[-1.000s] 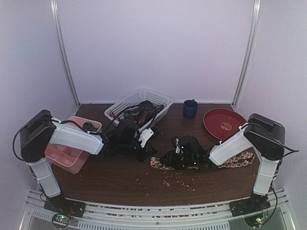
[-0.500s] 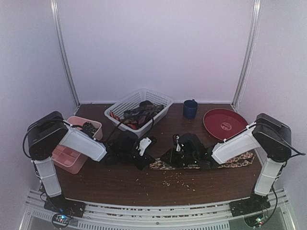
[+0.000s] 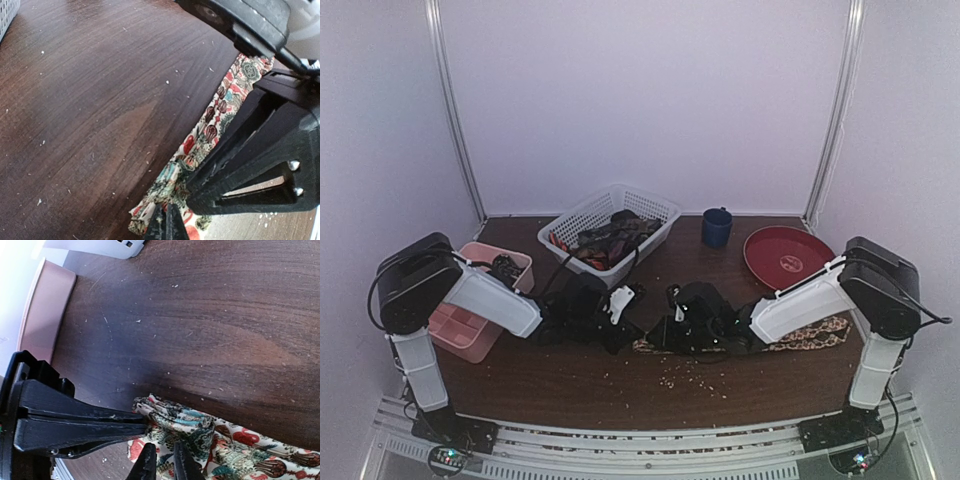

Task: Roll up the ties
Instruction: Fold the tie at the center of the board.

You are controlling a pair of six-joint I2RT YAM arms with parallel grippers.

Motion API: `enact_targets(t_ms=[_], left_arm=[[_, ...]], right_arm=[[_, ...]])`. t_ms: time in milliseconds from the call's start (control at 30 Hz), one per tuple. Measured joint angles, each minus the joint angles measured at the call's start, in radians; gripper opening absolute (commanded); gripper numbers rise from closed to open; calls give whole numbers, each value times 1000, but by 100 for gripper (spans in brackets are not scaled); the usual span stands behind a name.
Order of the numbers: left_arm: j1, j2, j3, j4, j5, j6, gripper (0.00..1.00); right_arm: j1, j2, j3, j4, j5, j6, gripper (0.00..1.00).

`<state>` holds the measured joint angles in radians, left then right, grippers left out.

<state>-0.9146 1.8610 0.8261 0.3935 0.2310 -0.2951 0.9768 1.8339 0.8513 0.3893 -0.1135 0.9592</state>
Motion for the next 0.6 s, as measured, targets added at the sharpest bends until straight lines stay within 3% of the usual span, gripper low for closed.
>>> enact_targets(t_ms=[600], left_arm=[[-3,-89,-71,-71,-153,-105,0]], right_arm=[[1,3,1,2,27,-18,14]])
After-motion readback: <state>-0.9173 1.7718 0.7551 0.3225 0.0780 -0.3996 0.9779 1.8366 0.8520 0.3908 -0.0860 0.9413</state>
